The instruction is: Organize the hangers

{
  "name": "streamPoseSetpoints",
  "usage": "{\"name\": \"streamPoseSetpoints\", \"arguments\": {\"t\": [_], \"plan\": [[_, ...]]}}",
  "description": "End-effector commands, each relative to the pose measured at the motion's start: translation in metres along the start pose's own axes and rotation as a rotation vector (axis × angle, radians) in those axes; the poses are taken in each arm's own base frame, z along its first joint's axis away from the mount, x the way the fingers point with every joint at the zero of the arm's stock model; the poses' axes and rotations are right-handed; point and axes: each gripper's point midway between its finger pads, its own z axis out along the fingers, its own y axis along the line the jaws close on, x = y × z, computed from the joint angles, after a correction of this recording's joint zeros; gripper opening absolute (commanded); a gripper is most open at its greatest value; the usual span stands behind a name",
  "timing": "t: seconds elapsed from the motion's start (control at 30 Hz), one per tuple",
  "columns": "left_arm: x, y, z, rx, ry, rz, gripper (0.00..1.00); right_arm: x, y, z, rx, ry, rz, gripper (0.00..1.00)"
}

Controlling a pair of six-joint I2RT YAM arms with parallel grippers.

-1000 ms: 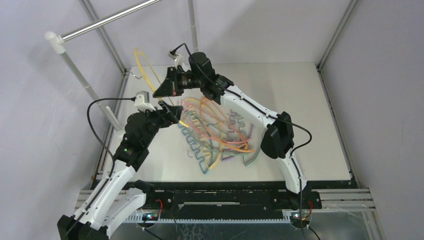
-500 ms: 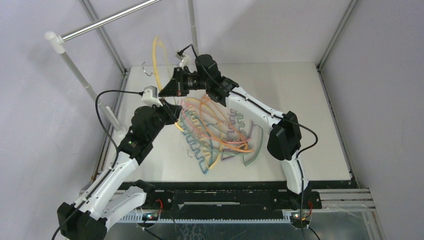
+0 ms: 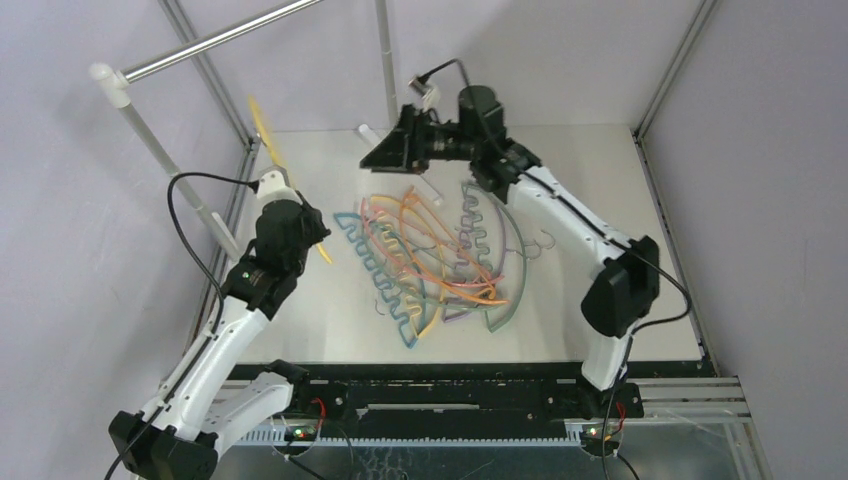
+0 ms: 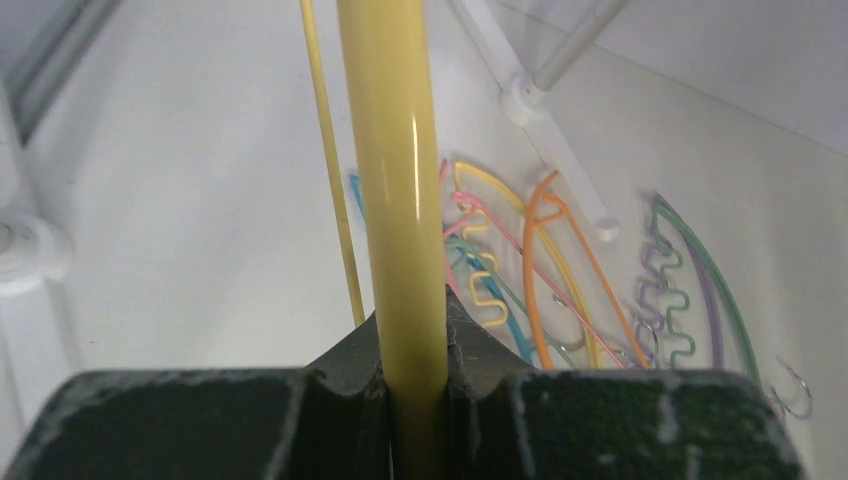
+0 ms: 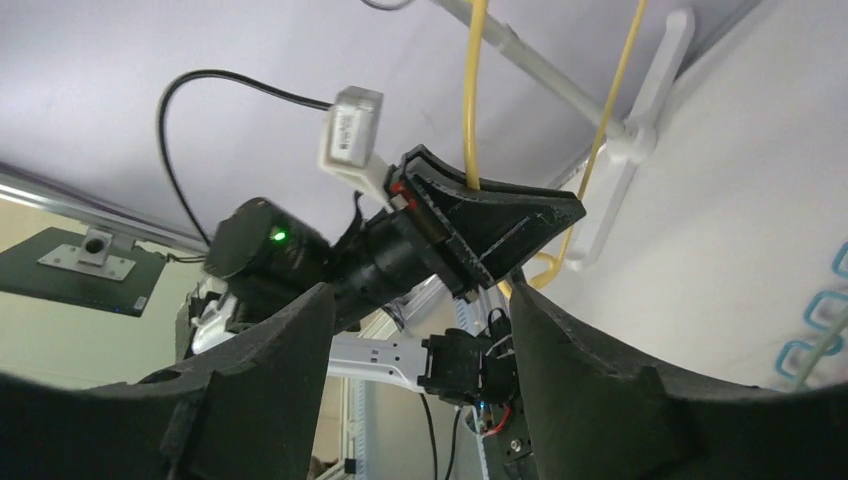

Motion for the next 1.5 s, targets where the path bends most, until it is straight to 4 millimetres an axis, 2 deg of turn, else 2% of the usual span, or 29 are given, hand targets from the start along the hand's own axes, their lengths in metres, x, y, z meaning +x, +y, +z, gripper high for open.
{"name": "streamPoseSetpoints", "arguments": {"t": [0.0,0.23,0.37,0.7,0.9,1.3,1.47], "plan": [[-0.059,0.010,-0.014,-0.112,-0.141,0.017,0.00,-0.012,0.044,-0.033,-0.064,-0.037,-0.087,0.73],[-0.093,0.022,-0.029,-0.198,-0.215,0.064,0.00,-0.011,0.022,-0.057,0.002,-0.056,-0.091,0.73],[-0.111,0.016,-0.032,-0.195,-0.240,0.083,0.00,-0.014,0.015,-0.060,0.015,-0.064,-0.085,0.72],[-0.159,0.003,-0.014,-0.137,-0.257,0.024,0.00,-0.022,0.003,-0.069,0.044,-0.076,-0.076,0.73],[-0.179,-0.002,-0.006,-0.117,-0.275,0.022,0.00,-0.024,-0.005,-0.076,0.062,-0.090,-0.066,0.72],[-0.205,-0.011,0.024,-0.084,-0.217,-0.040,0.00,-0.031,-0.029,-0.088,0.098,-0.111,-0.024,0.73],[-0.189,-0.027,0.053,-0.036,-0.102,-0.034,0.00,-0.032,-0.042,-0.097,0.122,-0.124,0.000,0.72]]}}
